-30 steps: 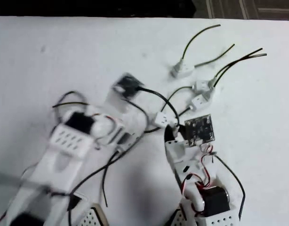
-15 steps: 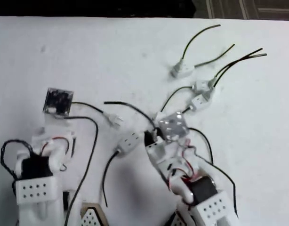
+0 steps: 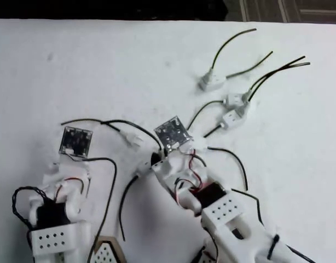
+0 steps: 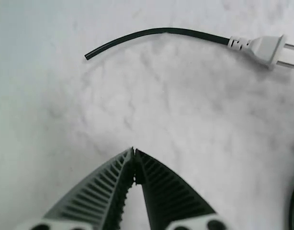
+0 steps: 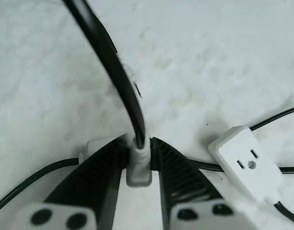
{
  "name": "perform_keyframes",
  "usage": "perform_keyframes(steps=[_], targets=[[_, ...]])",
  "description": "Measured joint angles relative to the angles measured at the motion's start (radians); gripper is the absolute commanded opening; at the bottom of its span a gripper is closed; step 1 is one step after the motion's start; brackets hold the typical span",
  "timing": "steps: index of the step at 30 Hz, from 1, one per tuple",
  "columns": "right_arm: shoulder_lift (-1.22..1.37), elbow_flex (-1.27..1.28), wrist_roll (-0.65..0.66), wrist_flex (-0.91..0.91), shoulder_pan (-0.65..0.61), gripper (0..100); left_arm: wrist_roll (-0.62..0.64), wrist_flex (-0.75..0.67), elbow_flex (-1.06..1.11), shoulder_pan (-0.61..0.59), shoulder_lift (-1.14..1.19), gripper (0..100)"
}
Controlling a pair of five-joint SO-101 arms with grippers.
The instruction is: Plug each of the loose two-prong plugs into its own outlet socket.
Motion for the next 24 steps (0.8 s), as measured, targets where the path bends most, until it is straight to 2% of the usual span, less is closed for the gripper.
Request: perform_keyframes(steps=[11,18,24], targets=[[0.167,-0.002,0.038,-0.16,-0.018,1.6,0.0,0.032,0.015,-0.003,-0.075,2],[0.239,-0.005,0.046,-0.267,-0.018,1.6,-0.041,0.034,0.015,-0.003,-0.078,2],[0.267,-0.005,0.081,-0.299,-0.014,1.6,-0.049,0.049,0.015,-0.003,-0.078,2]])
